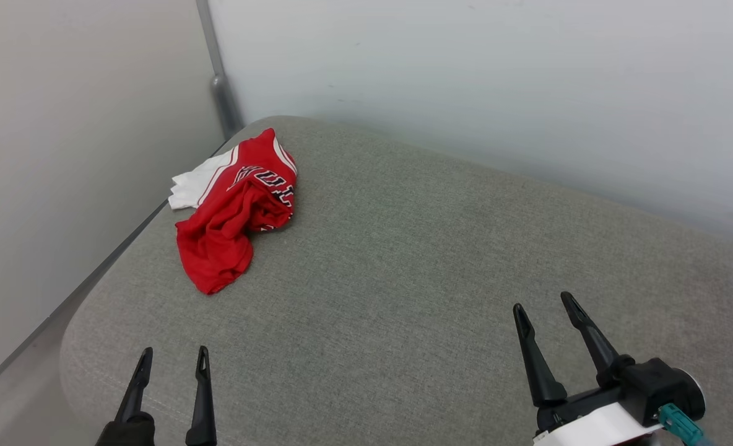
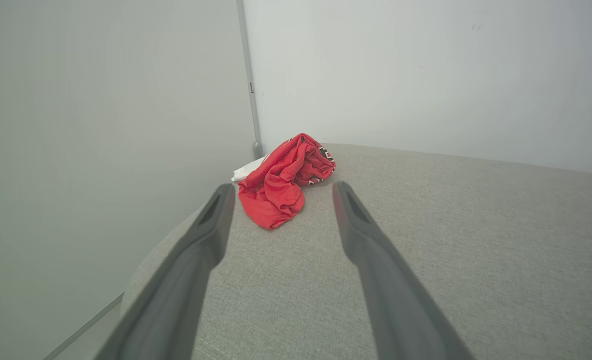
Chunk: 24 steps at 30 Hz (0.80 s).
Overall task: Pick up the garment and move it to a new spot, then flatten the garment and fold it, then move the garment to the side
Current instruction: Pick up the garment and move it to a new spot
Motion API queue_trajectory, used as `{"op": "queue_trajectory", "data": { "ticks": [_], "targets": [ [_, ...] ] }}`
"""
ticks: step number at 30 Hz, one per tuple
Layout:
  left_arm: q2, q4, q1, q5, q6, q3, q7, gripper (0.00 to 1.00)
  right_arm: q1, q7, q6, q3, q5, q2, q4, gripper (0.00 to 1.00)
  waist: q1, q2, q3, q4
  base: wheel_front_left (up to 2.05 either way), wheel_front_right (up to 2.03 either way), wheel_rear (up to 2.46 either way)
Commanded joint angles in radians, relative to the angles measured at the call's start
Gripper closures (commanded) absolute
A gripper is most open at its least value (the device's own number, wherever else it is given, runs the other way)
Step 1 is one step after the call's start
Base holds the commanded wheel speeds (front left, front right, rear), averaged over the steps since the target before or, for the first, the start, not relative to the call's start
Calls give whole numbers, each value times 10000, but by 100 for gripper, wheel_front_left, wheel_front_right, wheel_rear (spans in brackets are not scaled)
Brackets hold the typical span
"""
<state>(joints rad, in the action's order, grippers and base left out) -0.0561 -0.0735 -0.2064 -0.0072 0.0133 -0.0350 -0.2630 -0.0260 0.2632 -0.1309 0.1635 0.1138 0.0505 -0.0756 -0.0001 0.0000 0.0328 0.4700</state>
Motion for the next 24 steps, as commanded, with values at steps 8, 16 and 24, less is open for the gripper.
{"op": "queue_trajectory", "data": {
  "ticks": [8, 16, 24],
  "targets": [
    [-42, 219, 727, -487, 498, -213, -28, 0, 331, 23, 3, -155, -488, -3, 191, 0, 1, 0, -857, -401, 0, 0, 0],
    [-983, 1700, 3206, -1281, 1072, -323, -12, 0, 941, 23, 4, -373, -1449, 0, 640, 0, 1, 0, -2763, -1096, 0, 0, 0],
    [-3643, 3523, 6758, -3923, 1156, 180, 3488, 0, 1442, 24, 3, -722, -2042, 151, 1206, 0, 1, 0, -4554, -1924, 0, 0, 0]
  ]
}}
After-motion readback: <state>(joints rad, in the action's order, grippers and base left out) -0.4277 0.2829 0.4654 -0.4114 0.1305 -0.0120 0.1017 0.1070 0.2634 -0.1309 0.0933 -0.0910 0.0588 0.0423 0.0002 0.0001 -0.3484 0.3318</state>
